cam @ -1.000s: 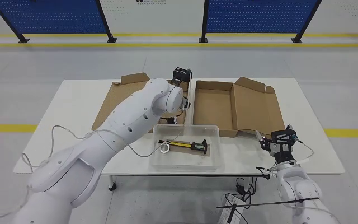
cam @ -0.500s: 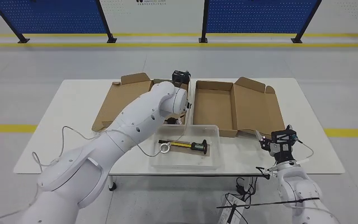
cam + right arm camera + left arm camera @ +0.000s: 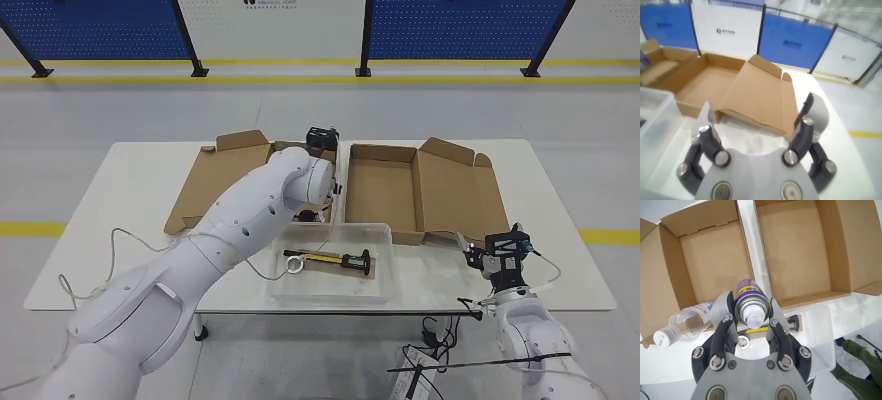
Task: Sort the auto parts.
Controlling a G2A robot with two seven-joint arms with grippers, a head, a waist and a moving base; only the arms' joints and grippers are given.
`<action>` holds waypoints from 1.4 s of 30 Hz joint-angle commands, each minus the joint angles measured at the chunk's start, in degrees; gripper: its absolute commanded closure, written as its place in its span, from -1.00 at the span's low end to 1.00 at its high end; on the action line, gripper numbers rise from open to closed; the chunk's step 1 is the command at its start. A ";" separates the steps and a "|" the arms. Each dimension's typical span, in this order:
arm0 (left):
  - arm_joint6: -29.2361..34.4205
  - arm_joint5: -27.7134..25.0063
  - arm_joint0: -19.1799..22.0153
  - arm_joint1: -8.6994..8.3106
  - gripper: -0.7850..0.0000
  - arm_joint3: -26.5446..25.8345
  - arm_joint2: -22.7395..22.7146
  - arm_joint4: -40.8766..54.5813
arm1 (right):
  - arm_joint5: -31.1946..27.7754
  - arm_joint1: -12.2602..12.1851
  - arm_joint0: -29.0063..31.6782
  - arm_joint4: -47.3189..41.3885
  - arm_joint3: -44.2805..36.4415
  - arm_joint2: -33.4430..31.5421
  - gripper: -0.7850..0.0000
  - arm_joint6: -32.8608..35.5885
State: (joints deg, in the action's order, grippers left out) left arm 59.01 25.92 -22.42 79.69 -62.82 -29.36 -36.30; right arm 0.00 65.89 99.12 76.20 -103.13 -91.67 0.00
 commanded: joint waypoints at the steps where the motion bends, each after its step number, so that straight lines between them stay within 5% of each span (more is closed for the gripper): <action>1: -0.39 -0.41 0.30 0.21 1.00 1.29 -0.44 -0.09 | 0.00 0.00 0.00 0.00 0.00 0.00 -1.00 0.00; 27: -2.65 -2.73 3.67 9.14 1.00 23.21 1.03 5.40 | 0.00 0.00 0.00 0.00 0.00 0.00 -1.00 0.00; 42: -2.46 -5.89 4.92 13.08 1.00 31.51 1.37 6.25 | 0.00 0.00 0.00 0.00 0.00 0.00 -1.00 0.00</action>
State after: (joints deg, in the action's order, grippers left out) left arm 56.59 20.20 -17.57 92.59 -31.72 -27.97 -30.08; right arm 0.00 65.89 99.12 76.20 -103.13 -91.67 0.00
